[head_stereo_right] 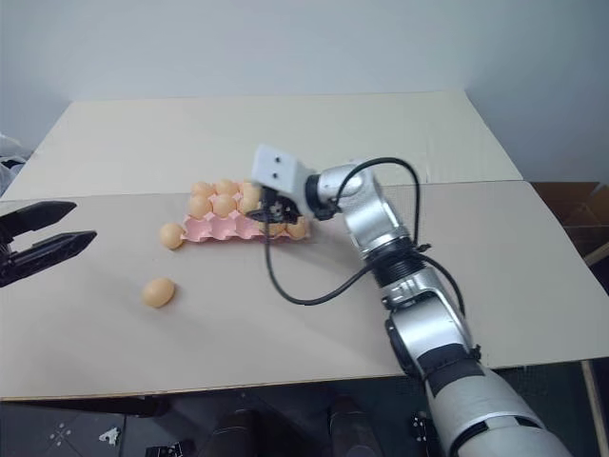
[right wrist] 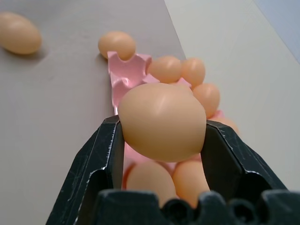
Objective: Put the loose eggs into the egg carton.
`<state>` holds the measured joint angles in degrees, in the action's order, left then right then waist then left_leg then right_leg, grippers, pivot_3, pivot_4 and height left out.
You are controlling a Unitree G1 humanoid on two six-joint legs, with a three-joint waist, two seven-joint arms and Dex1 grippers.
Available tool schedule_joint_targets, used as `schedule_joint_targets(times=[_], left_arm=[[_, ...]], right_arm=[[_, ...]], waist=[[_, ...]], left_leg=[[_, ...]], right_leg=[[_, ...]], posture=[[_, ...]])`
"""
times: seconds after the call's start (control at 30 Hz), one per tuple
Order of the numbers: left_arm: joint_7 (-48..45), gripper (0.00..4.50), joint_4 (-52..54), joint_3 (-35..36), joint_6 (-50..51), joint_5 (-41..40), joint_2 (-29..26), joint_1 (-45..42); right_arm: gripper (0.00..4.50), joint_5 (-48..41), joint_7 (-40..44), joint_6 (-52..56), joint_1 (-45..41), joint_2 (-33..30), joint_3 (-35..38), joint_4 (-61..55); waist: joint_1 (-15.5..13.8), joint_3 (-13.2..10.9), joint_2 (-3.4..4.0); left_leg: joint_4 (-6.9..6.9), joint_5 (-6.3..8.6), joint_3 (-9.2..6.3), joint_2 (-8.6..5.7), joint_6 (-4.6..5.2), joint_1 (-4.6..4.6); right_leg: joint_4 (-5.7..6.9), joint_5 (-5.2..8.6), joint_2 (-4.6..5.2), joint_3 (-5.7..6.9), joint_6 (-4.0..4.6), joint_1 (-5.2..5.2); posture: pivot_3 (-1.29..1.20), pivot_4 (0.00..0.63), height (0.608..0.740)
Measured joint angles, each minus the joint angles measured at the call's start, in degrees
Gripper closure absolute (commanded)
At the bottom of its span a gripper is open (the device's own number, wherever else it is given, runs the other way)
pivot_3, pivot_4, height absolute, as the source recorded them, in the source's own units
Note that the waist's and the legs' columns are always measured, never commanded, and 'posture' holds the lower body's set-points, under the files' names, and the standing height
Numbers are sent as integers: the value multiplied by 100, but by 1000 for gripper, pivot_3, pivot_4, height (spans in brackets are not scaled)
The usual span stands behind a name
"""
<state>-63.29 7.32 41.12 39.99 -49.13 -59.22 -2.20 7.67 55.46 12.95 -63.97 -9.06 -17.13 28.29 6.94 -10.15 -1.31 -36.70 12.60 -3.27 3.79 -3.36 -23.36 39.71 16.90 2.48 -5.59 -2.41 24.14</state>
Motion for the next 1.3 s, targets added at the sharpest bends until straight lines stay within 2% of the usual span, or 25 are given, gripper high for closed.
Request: schedule_joint_targets(times=[0.27, 0.57, 0.8, 1.0, 1.2, 1.3], left_arm=[[-383, 0, 50, -213, -147, 304, 1, 290], [-448, 0, 146, -220, -212, 322, 29, 313], [-447, 0, 242, -220, -211, 305, 58, 373], [-445, 0, 274, -187, -210, 310, 60, 488], [-551, 0, -17, 286, -244, 644, 36, 1122], [-701, 0, -9, 402, -267, 754, 39, 1452]], right_arm=[[2187, 239, -507, 10, -13, 392, -328, 616], [2187, 402, -1174, -10, -135, 614, -354, 1413], [31, 372, -1224, -30, -244, 642, -343, 1434], [31, 159, -1147, 317, -166, 521, -178, 414], [31, -261, -647, 1097, 585, 466, -273, -1599], [31, -389, -563, 1366, 854, 510, -428, -2090]], waist=[[0, 0, 0], [15, 0, 0], [12, 0, 0], [10, 0, -1], [18, 0, -1], [5, 1, -1]], left_leg=[[1, 0, -1, 0, 0, 0], [4, 0, -1, 2, 0, 0], [4, 0, -1, 1, 0, -1], [4, 0, -2, 2, 0, -1], [12, 1, -2, 4, 1, 4], [12, 0, -2, 5, 1, 5]], right_leg=[[-2, 0, -1, 2, 1, 0], [-1, 0, -2, 1, 1, 3], [-2, 0, -1, 1, 1, 2], [0, 0, -1, 2, 1, 3], [1, 2, -2, 5, 2, 7], [-12, 2, -2, 6, 3, 6]], posture=[[0, 150, 740], [0, 150, 740], [0, 150, 740], [0, 150, 740], [0, 150, 740], [0, 150, 740]])
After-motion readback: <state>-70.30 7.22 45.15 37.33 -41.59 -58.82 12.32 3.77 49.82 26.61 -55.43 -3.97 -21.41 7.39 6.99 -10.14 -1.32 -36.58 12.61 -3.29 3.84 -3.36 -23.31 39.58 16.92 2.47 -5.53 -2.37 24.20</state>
